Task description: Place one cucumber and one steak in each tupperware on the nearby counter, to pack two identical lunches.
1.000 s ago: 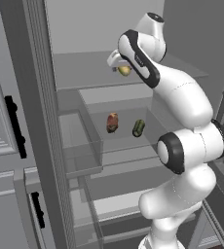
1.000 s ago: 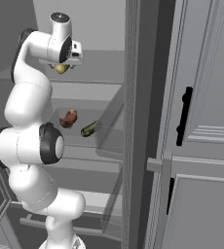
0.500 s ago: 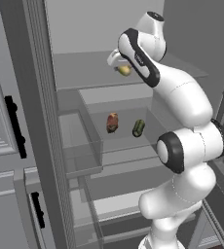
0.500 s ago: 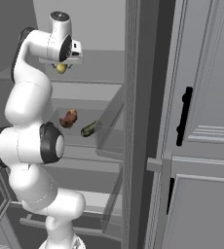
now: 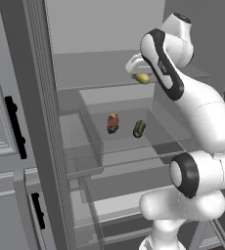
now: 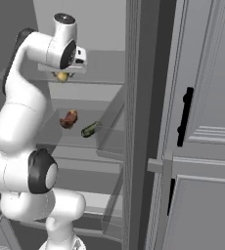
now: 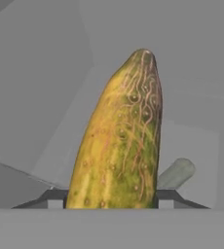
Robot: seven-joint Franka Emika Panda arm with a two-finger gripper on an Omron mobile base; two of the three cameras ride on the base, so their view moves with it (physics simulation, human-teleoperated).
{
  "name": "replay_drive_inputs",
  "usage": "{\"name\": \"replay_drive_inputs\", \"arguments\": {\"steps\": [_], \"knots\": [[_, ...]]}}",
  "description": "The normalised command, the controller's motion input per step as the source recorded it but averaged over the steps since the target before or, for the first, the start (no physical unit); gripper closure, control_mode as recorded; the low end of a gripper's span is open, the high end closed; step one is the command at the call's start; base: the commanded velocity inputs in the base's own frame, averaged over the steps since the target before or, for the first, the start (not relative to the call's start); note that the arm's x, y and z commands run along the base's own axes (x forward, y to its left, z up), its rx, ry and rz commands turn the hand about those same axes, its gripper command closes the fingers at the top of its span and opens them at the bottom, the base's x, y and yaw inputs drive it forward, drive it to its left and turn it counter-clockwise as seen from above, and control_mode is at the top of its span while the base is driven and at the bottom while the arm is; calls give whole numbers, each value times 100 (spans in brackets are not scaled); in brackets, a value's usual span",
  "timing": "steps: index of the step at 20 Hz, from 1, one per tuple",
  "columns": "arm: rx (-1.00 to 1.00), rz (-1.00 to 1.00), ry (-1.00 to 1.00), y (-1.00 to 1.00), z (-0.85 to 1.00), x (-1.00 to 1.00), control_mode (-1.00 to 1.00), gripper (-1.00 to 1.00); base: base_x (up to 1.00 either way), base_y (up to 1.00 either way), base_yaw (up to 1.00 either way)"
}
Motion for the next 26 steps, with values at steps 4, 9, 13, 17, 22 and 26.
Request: {"name": "replay_drive_inputs", "arguments": {"steps": [4, 9, 13, 17, 22, 26], "knots": [[-1, 0, 0, 0, -1, -99, -100, 100, 0, 0, 0], [-10, -7, 0, 0, -28, -96, -100, 100, 0, 0, 0], [-12, -15, 0, -13, -56, -85, -100, 100, 0, 0, 0], [-15, -17, 0, -15, -75, -70, -100, 100, 0, 0, 0], [-11, -12, 4, -28, -79, -60, -100, 100, 0, 0, 0], [-3, -6, 7, -35, -33, -65, -100, 100, 0, 0, 0]]}}
